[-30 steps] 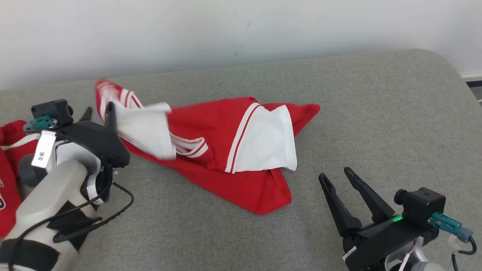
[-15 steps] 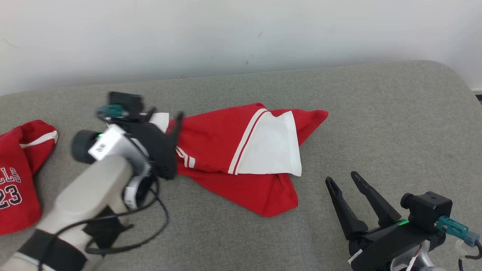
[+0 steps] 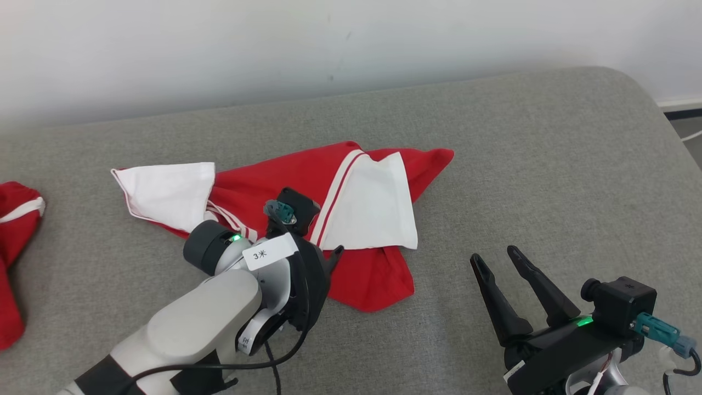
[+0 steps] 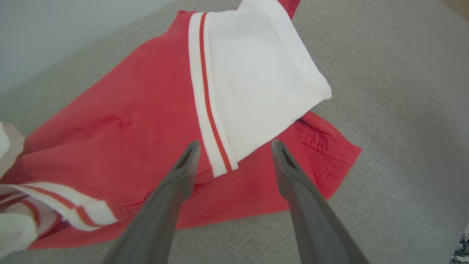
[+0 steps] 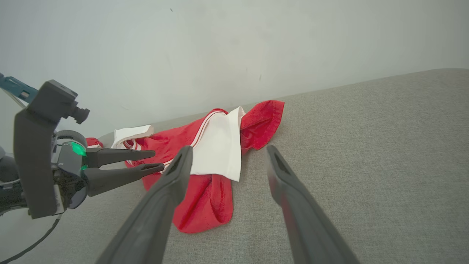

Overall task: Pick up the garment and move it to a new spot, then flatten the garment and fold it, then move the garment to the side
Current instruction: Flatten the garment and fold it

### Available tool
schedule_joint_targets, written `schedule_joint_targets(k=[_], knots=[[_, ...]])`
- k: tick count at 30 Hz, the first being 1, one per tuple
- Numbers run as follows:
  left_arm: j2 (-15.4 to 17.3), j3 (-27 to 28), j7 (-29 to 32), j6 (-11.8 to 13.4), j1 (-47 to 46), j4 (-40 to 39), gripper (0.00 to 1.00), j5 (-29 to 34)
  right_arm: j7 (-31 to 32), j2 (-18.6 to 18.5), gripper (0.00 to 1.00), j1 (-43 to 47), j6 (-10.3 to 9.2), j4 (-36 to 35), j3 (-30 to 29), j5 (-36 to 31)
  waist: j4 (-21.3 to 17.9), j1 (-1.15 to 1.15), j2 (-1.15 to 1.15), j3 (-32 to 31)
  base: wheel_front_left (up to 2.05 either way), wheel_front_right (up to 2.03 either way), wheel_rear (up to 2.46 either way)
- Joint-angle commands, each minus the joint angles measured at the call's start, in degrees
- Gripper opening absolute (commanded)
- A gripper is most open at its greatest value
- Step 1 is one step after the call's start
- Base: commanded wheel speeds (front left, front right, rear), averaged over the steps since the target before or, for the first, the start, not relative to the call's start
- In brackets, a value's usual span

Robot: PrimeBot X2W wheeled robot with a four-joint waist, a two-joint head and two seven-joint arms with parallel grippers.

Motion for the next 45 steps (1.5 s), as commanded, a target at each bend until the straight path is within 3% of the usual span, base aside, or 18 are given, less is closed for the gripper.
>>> schedule_joint_targets(k=[1,13,14,15,17,18,26,31,45], knots=[[0.8,-0.3,0.4,0.3,0.6,0.0,1.00,1.1,-0.4,-0.1,1.00,-0.6,-0.02,0.1,0.0,0.6,-0.9,0.00,-0.01,0.9,0.00,0.00,0.00],[1.6,-0.2,0.4,2.3,0.8,2.9,1.00,1.6,-1.8,-0.1,1.00,-1.5,-0.02,0.9,0.5,0.9,-2.0,0.00,-0.01,3.4,0.00,0.00,0.00],[1.5,0.3,-0.3,2.5,0.6,2.9,0.78,1.4,-1.8,-0.1,1.00,-1.6,-0.02,0.9,0.4,1.0,-2.0,0.00,-0.01,3.5,0.00,0.00,0.00],[1.3,0.8,-1.0,2.5,0.4,2.9,0.45,1.0,-1.9,-0.1,1.00,-1.7,-0.02,0.9,0.4,1.0,-1.9,0.00,-0.01,3.7,0.00,0.00,0.00],[1.1,1.6,-1.9,2.3,0.1,2.8,0.11,0.4,-2.0,-0.1,1.00,-1.8,-0.02,1.0,0.3,0.9,-1.7,0.00,-0.01,3.9,0.00,0.00,0.00],[1.0,2.1,-2.2,2.2,-0.1,2.7,0.00,0.0,-2.0,-0.1,1.00,-1.8,-0.02,1.0,0.2,0.8,-1.6,0.00,-0.01,3.9,0.00,0.00,0.00],[-0.6,6.5,-6.2,1.6,-2.0,1.1,0.00,-3.0,-1.9,-0.1,1.00,-2.1,-0.02,1.6,0.3,0.9,-0.7,0.00,-0.01,3.4,0.00,0.00,0.00],[-0.2,12.9,-12.0,3.3,-4.7,-0.9,0.00,-5.1,-1.7,-0.1,1.00,-2.0,-0.02,1.7,0.1,0.7,-0.1,0.00,-0.01,2.9,0.00,0.00,0.00],[8.7,23.9,-18.3,7.7,-5.8,3.3,0.00,-8.6,-1.0,-0.1,1.00,-1.2,-0.02,1.3,0.5,0.2,0.8,0.00,-0.01,2.0,0.00,0.00,0.00]])
